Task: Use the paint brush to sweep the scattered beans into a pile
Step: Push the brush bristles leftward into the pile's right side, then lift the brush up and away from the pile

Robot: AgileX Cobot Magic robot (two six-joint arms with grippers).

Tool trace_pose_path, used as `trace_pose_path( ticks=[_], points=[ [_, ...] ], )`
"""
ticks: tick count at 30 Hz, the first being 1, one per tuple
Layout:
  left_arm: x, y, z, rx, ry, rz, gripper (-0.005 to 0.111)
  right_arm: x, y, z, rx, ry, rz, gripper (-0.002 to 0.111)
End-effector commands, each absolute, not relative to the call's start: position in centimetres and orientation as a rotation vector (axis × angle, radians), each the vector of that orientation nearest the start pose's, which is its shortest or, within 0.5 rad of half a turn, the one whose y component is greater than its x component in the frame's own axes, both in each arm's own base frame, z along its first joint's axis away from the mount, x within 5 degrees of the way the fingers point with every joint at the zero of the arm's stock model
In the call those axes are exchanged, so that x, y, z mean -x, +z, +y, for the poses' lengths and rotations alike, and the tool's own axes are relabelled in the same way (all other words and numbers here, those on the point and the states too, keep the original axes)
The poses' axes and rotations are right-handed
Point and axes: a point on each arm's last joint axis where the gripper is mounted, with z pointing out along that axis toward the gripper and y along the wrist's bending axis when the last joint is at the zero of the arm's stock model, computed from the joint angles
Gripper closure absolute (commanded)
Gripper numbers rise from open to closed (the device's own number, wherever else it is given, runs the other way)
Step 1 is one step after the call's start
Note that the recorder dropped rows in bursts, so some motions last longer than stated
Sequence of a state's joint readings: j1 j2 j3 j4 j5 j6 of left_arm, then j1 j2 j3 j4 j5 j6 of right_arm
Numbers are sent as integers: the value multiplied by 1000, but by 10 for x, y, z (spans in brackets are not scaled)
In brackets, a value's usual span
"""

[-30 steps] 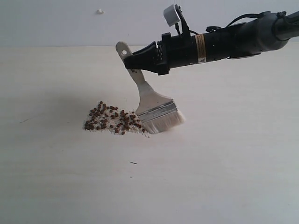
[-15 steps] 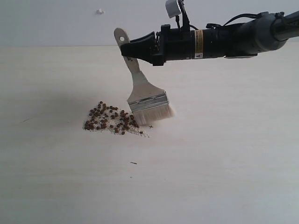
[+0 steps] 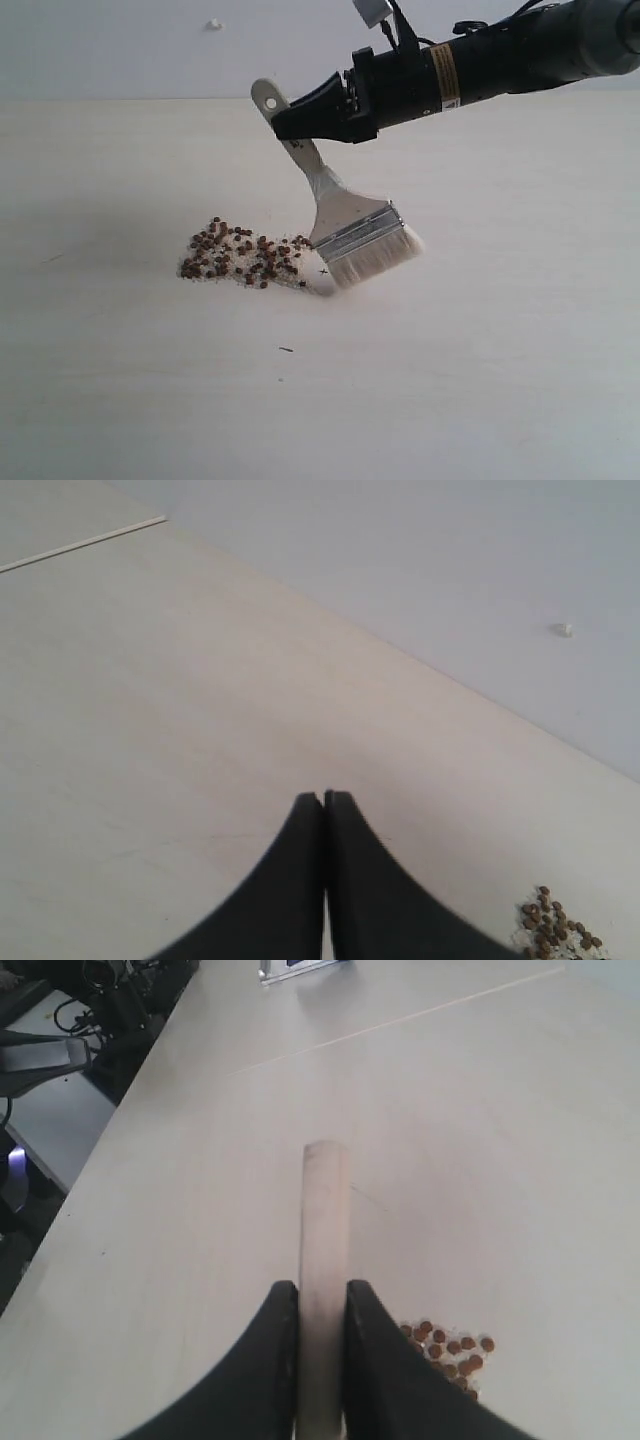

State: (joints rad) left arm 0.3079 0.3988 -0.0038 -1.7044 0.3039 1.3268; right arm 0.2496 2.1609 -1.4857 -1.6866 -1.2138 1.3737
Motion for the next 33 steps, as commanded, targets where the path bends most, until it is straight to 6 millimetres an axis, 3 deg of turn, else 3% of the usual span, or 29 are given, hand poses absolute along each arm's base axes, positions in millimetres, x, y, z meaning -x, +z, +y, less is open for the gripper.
trace_pose_path(
  ticks=[1,18,33],
  points=[
    [-88,190,0,420,-330,1787,107,-399,180,188,1167,1307,1715,108],
    [-88,190,0,422,-331,1787,107,-412,158,191,989,1356,1669,108],
    [-88,190,0,421,-331,1787,107,-417,161,191,912,1352,1619,108]
  ],
)
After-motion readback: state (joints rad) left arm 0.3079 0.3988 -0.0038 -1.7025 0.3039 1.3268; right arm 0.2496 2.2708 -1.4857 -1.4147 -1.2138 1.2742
